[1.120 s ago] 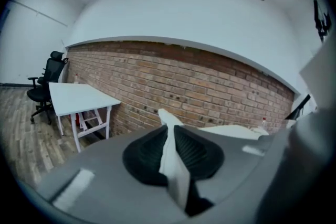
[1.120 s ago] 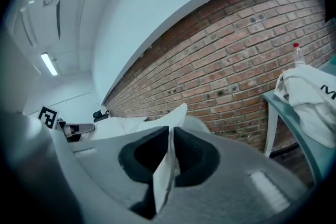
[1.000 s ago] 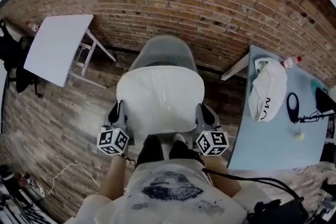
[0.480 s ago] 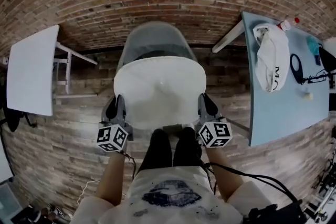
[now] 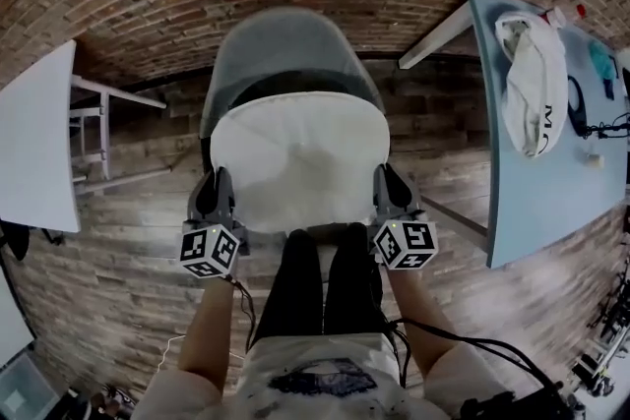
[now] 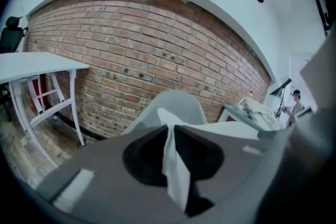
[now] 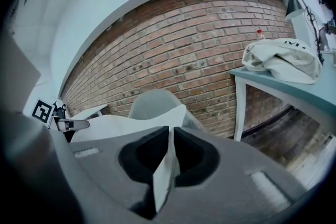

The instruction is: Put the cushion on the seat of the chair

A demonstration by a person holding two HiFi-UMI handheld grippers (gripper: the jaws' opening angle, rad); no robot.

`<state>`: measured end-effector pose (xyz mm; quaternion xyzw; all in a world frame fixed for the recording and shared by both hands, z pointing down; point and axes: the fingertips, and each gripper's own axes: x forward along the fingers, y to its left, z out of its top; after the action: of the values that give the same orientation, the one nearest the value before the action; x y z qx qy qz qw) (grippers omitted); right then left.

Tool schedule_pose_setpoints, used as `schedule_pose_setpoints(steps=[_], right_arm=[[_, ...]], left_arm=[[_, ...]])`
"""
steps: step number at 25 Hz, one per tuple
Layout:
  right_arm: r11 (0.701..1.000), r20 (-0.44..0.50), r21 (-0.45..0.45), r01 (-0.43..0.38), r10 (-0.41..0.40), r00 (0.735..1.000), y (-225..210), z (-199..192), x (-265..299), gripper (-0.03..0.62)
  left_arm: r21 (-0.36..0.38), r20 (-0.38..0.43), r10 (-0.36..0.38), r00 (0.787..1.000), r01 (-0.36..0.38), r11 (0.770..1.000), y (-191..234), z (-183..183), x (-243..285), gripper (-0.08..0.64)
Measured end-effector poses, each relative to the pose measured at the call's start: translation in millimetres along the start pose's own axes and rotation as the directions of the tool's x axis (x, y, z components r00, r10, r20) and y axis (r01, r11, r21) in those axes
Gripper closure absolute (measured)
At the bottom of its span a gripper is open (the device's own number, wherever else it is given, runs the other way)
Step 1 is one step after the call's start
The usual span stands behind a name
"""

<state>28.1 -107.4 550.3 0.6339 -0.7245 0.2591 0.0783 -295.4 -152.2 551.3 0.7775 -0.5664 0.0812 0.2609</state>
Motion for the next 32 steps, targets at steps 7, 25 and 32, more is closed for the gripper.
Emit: schedule_pose_setpoints(steps=[7, 25, 32], right_arm=[[1.000, -0.046, -0.014, 0.008, -0.008, 0.999, -16.6, -52.0, 37.0, 0.566], [0.999, -0.121, -0.008, 0.035, -0.035, 0.992, -50.8, -173.6, 100.4, 0.566], [0.999, -0.136, -0.029, 0.045, -0.049, 0.990, -64.4, -202.9, 121.7, 0.566]], left_arm=[[-0.024, -0.030, 0.026, 0.999, -0.026, 0.999, 22.1, -56.5, 33.4, 0.531], [0.011, -0.128, 0.102, 0.986, -0.101, 0.995, 77.9, -172.1, 86.0, 0.531], [0.026, -0.137, 0.143, 0.980, -0.141, 0.990, 95.7, -203.1, 102.2, 0.529]])
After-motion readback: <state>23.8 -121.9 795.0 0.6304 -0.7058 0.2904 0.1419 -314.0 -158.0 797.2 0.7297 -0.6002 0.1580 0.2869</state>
